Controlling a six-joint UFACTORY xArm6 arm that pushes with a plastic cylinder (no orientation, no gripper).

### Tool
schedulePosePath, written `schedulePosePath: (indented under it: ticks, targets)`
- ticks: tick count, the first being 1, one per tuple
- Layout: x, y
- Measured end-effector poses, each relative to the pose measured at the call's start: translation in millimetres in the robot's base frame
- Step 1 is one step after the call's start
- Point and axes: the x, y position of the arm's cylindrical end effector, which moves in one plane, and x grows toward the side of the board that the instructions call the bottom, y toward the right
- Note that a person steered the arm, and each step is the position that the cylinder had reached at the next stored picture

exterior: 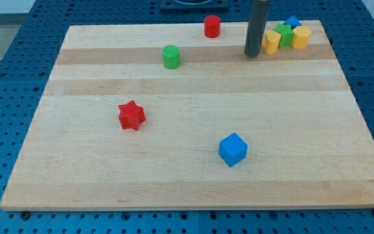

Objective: Move the green circle diagonal to the red star

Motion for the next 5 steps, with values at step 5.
schedulePosePath:
  ticks: [5]
  targets:
    - [2,-134]
